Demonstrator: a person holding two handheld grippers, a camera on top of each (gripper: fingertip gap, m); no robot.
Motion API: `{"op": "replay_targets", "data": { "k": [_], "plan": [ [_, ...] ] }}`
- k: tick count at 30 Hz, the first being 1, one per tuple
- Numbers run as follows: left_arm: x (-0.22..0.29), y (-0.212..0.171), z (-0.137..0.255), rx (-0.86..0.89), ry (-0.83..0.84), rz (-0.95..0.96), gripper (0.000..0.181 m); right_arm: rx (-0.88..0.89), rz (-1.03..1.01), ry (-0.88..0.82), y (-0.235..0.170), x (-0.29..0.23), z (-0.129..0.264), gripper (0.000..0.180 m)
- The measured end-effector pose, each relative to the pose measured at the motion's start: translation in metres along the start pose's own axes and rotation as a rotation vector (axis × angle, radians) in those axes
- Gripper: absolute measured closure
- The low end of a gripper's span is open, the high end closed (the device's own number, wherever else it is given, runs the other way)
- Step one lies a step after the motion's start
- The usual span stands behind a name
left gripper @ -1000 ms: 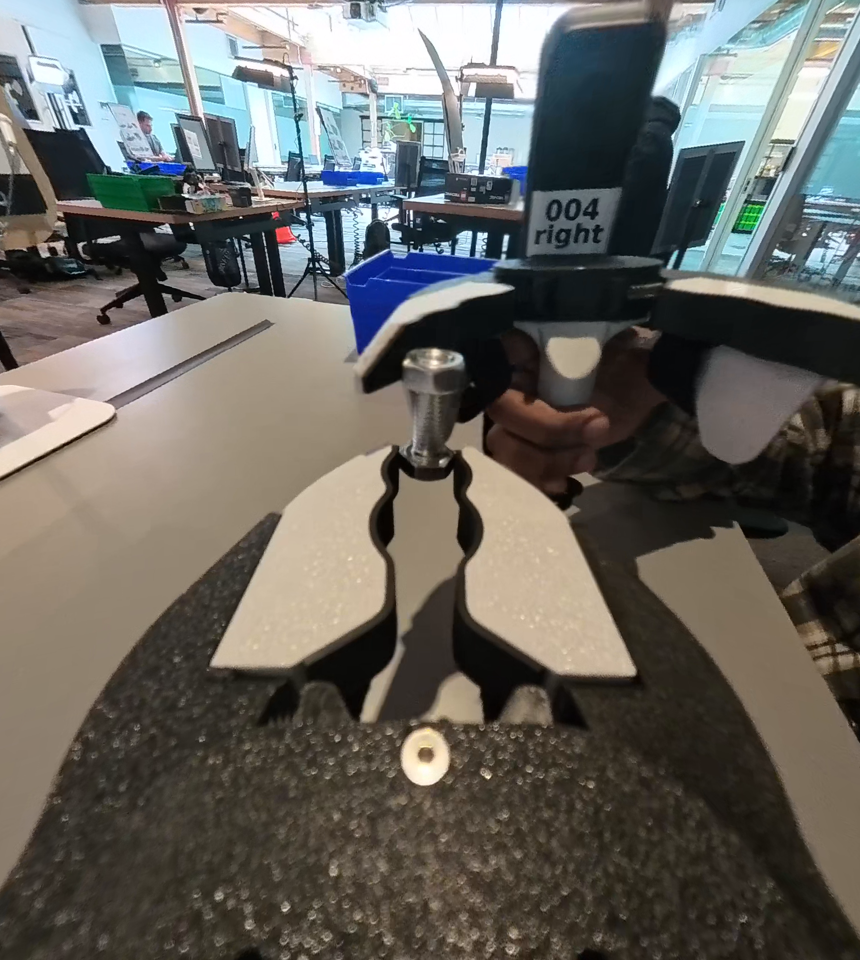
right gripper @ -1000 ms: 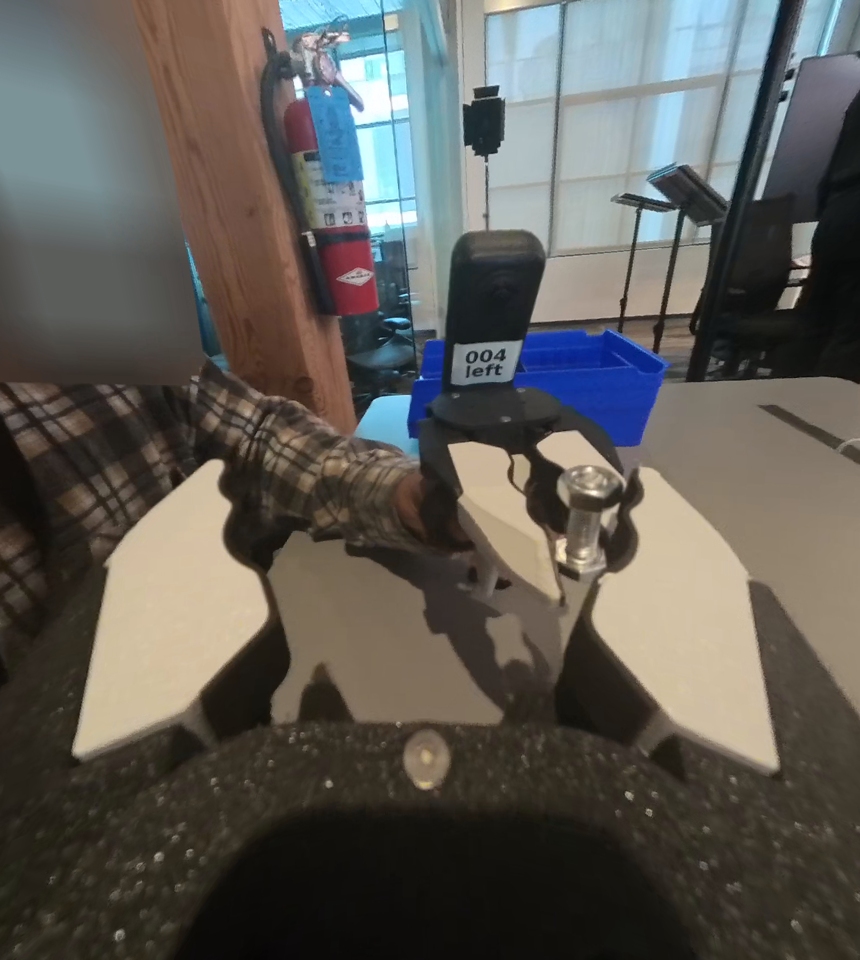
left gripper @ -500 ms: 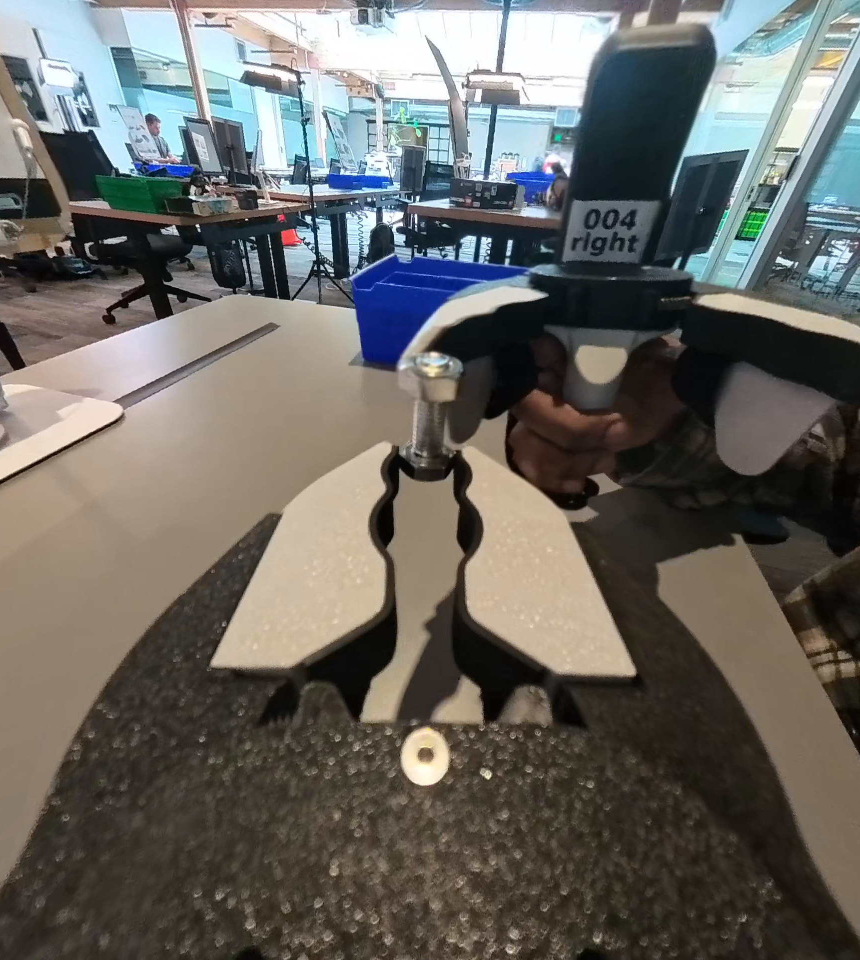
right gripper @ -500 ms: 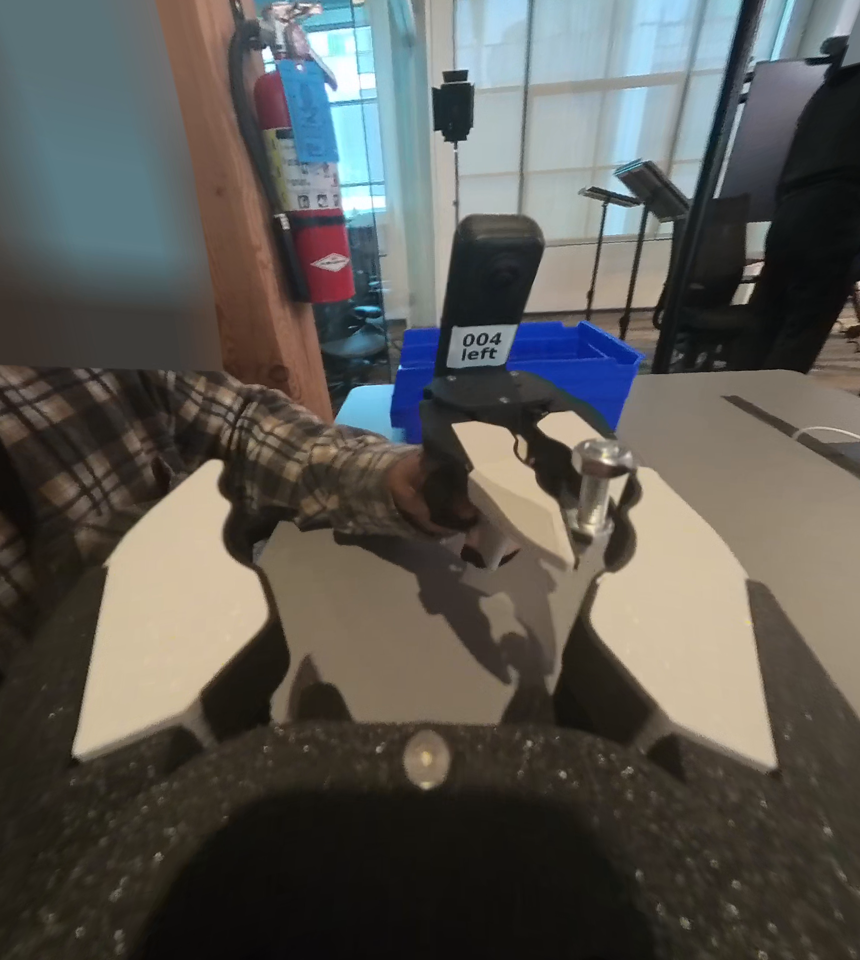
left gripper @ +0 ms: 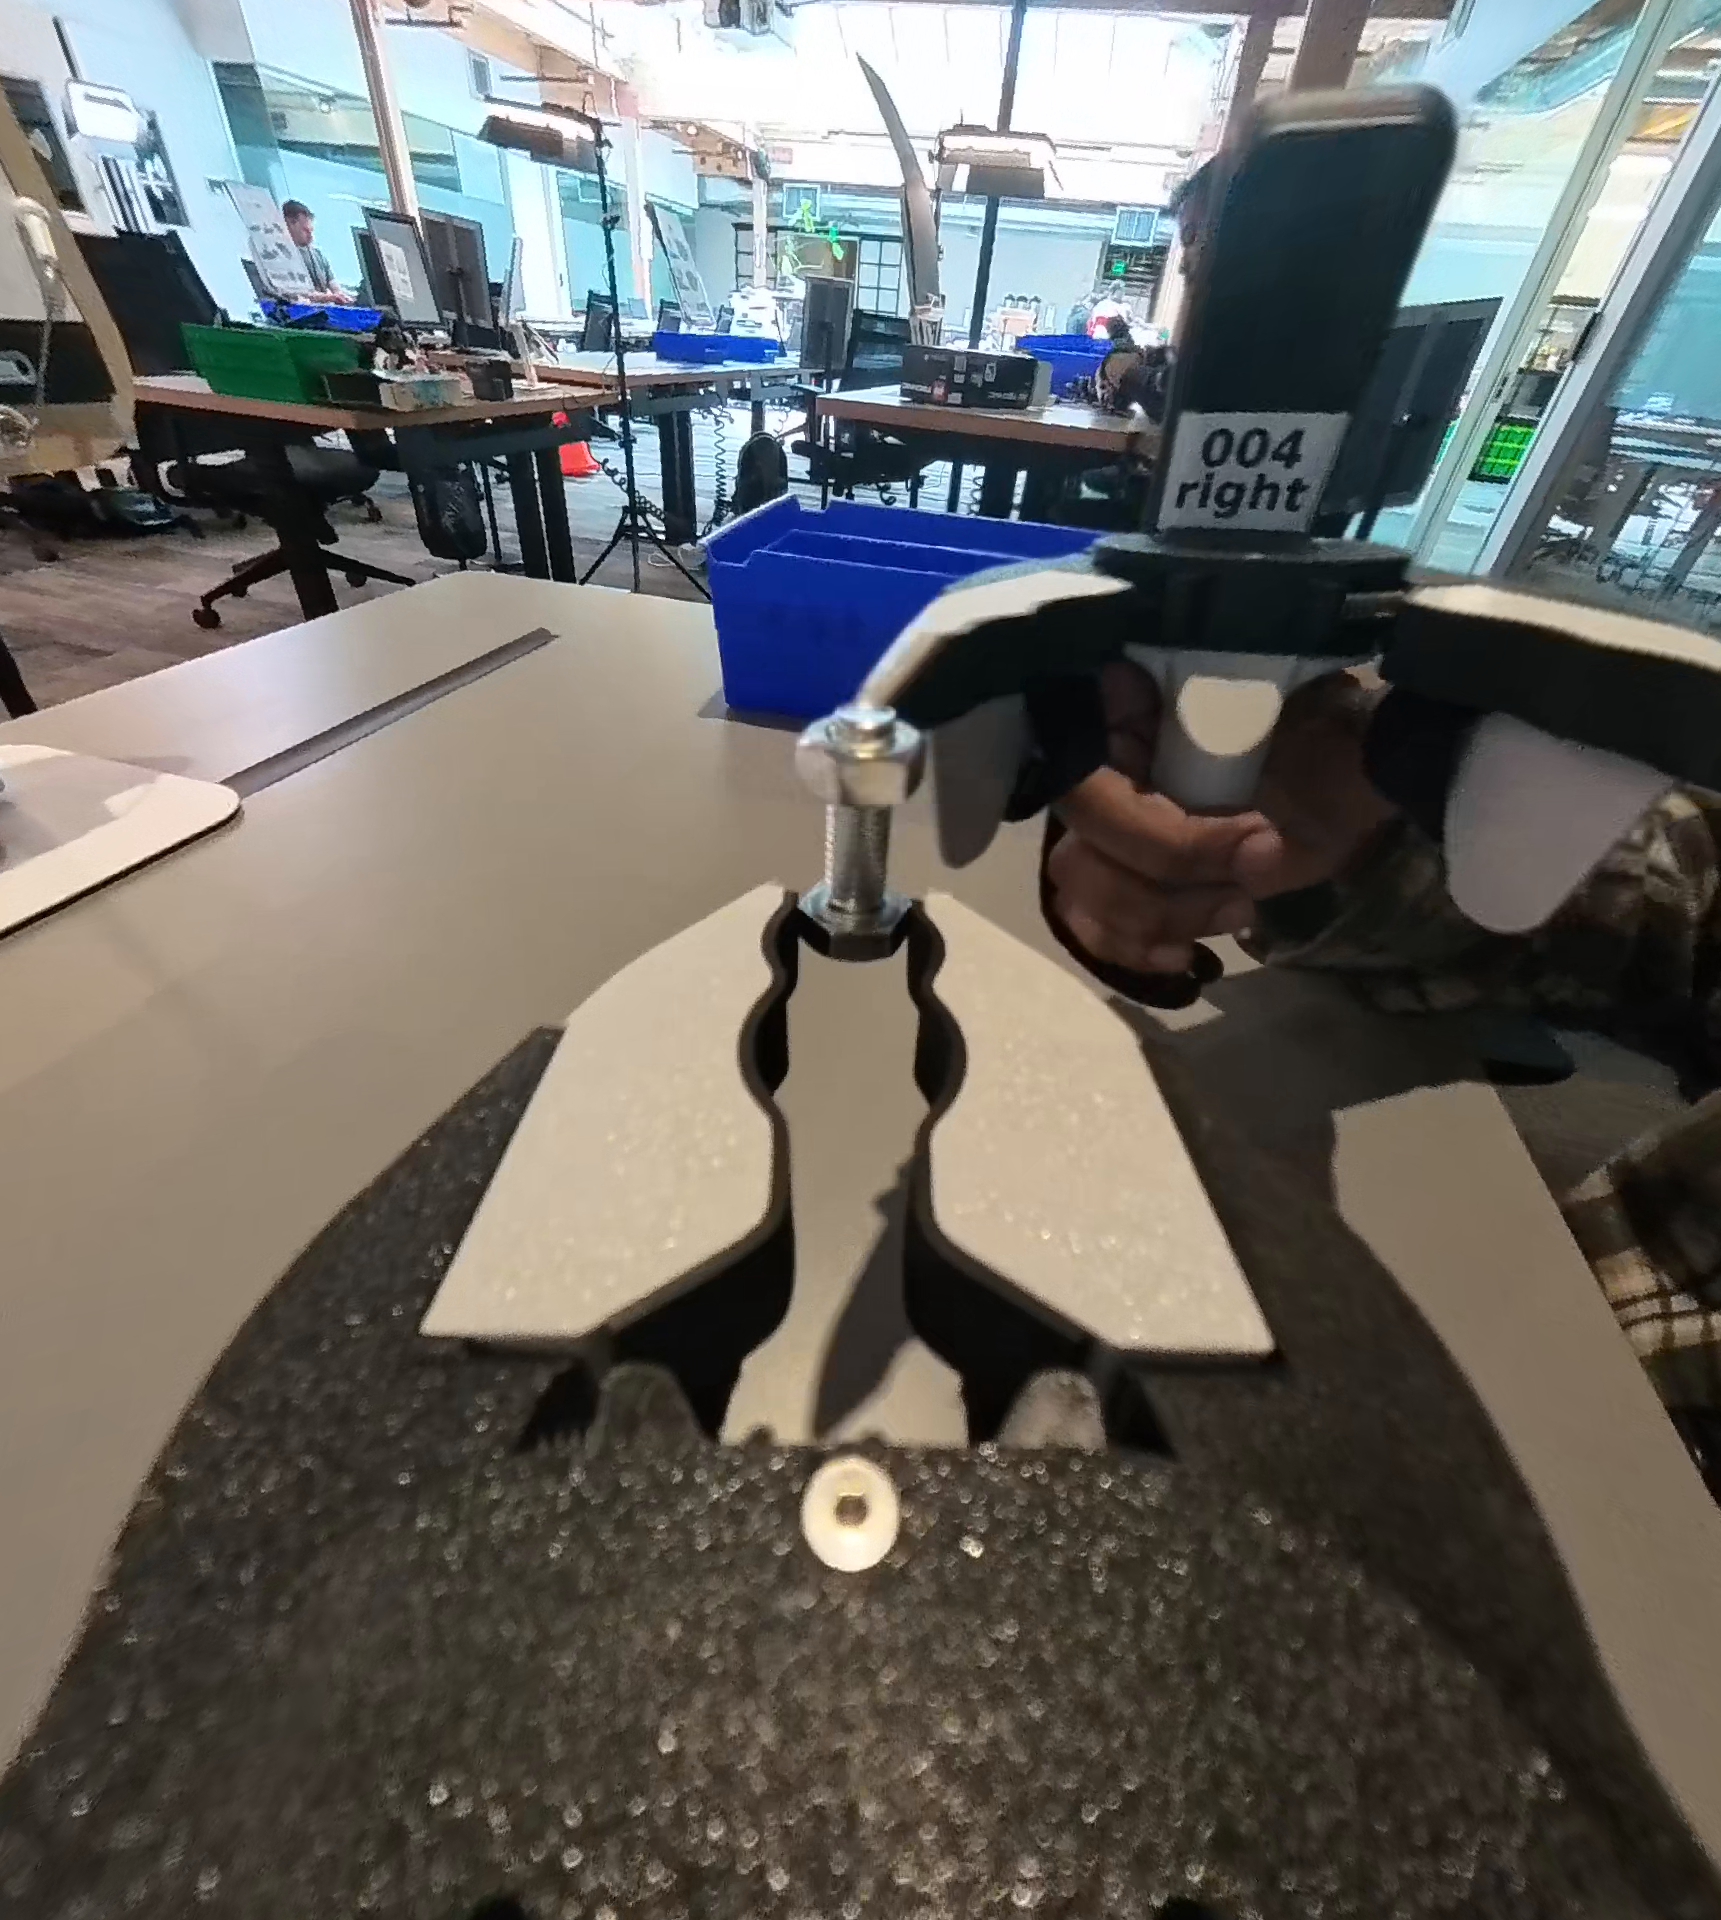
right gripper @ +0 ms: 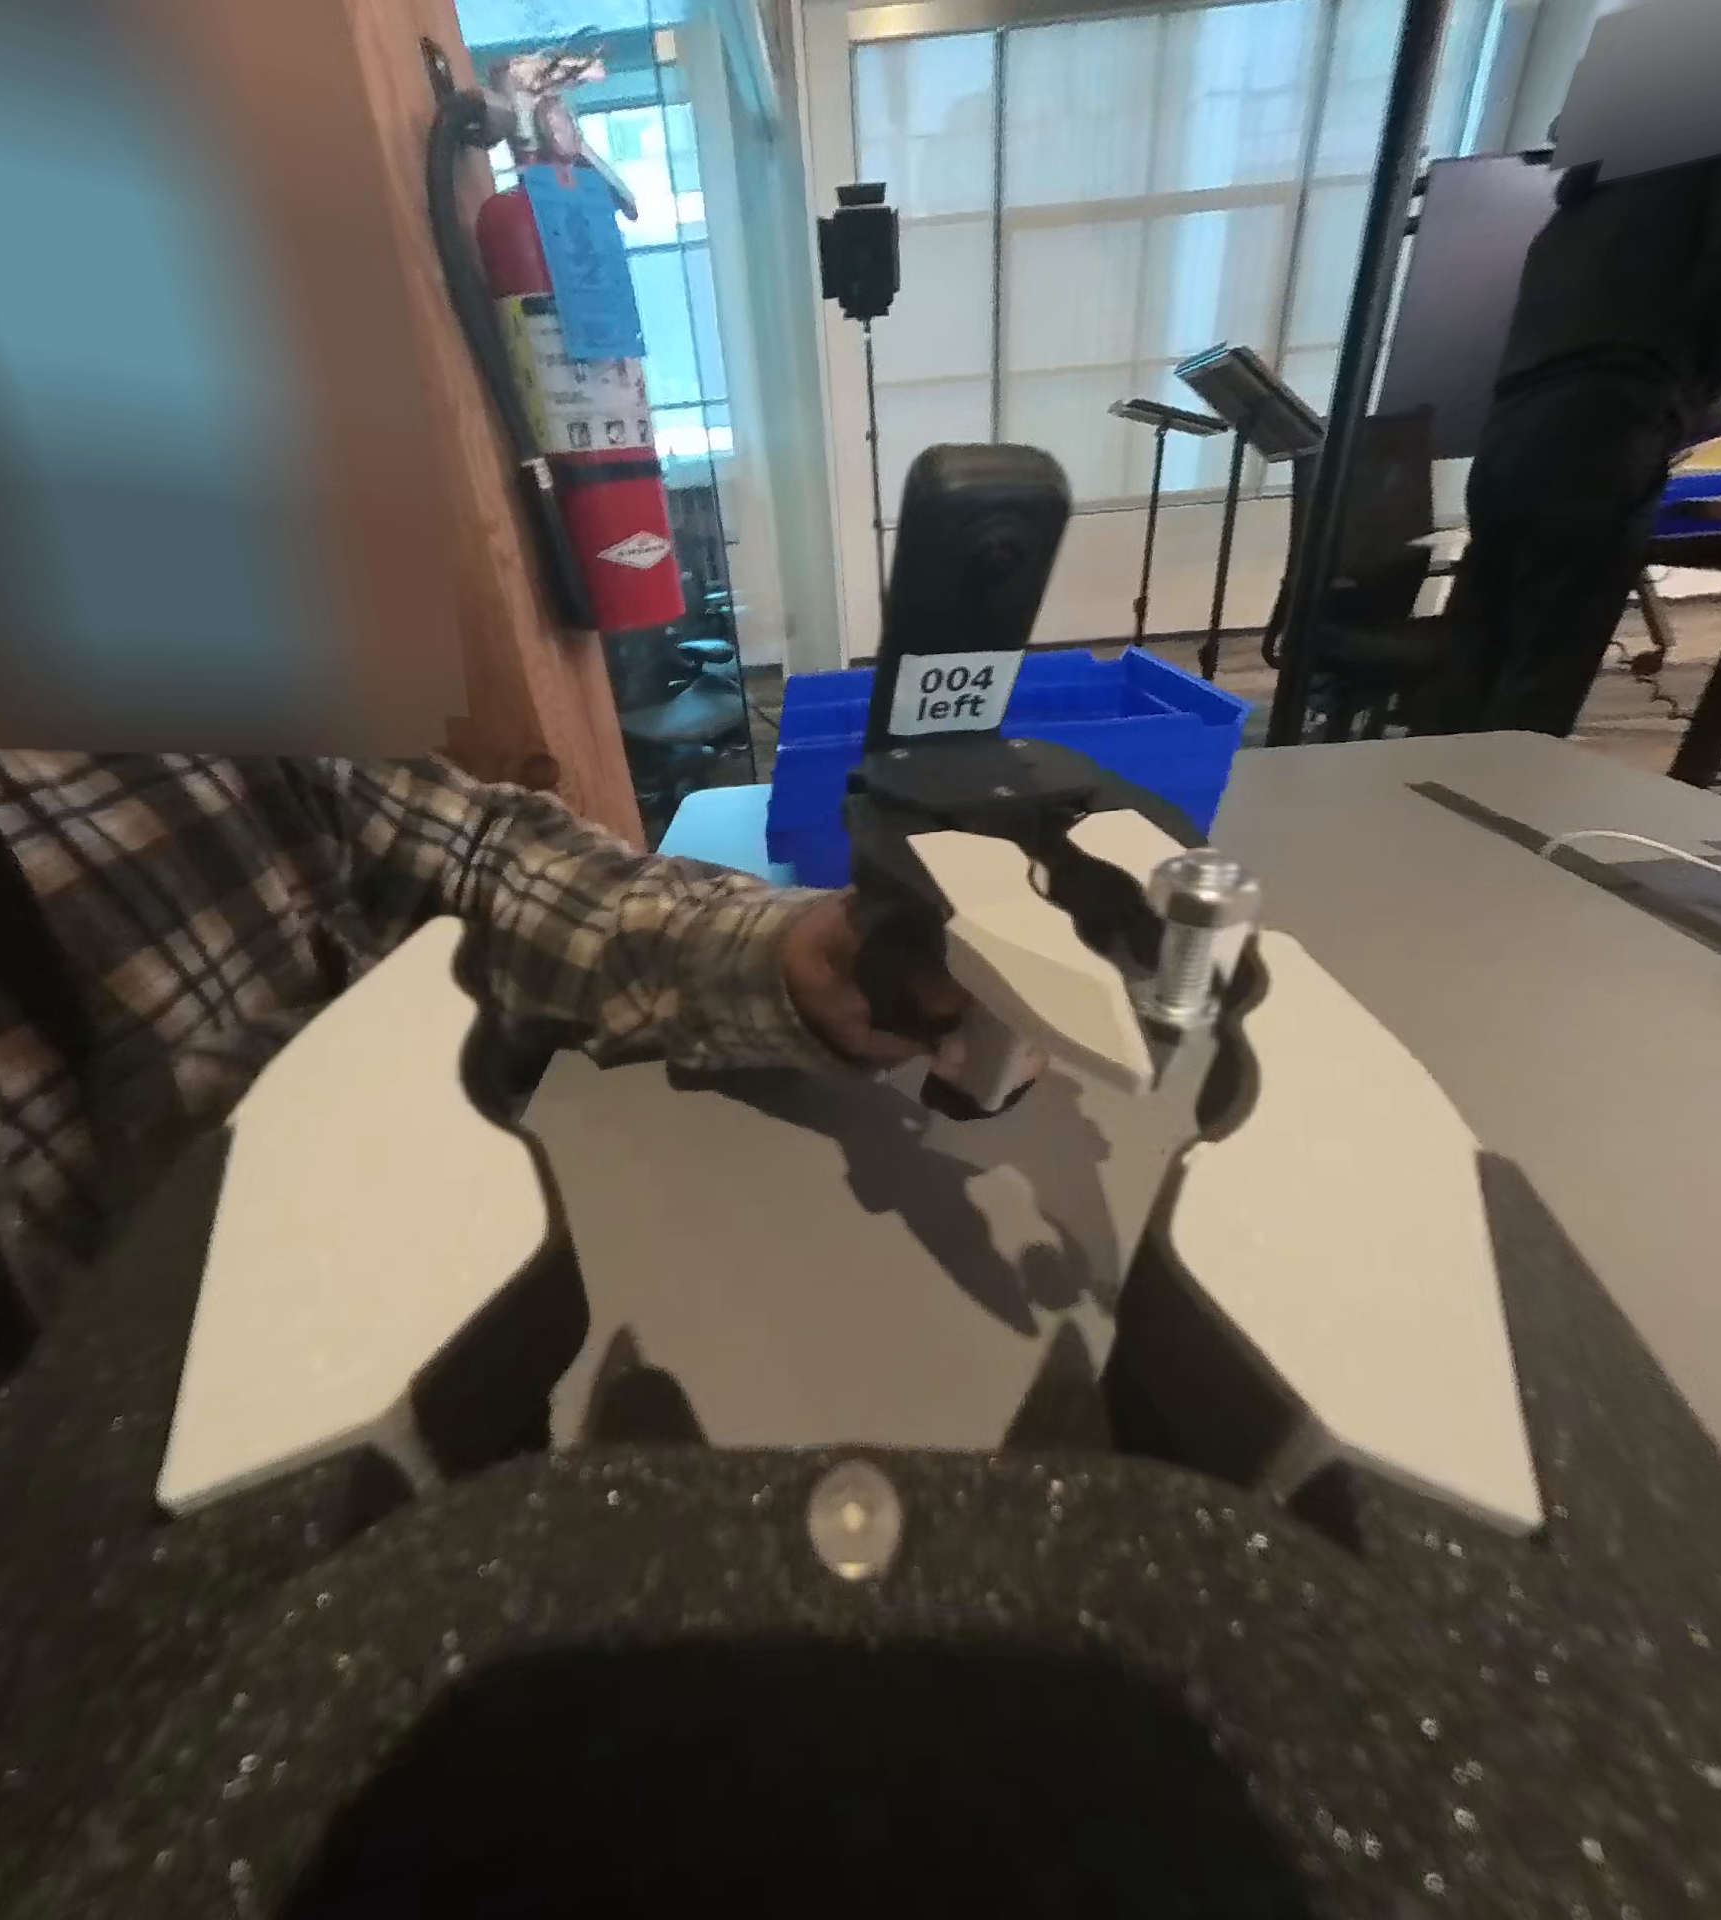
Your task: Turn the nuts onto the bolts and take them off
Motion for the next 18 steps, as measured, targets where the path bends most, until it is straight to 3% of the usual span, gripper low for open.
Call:
{"op": "replay_targets", "data": {
  "k": [7, 13, 18],
  "plan": [
    [0.009, 0.002, -0.003, 0.007, -0.019, -0.024, 0.162, -0.007, -0.008, 0.069, 0.002, 0.008, -0.023, 0.048],
    [0.002, 0.000, -0.001, 0.001, -0.007, 0.002, 0.162, -0.005, -0.001, -0.011, -0.002, -0.003, 0.000, 0.051],
    [0.011, 0.001, -0.004, 0.003, -0.029, -0.026, 0.162, 0.014, 0.018, -0.005, 0.008, 0.013, -0.016, 0.047]
  ]
}}
Point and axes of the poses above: each gripper's, where its closed fingertips meet, z back along the fingers, y out of its top, x = y × z across the jaws, the point moved 3 cm from there along z, back along the fingers, and after that the axes turned 9 degrees about z, right-handed, at the moved point
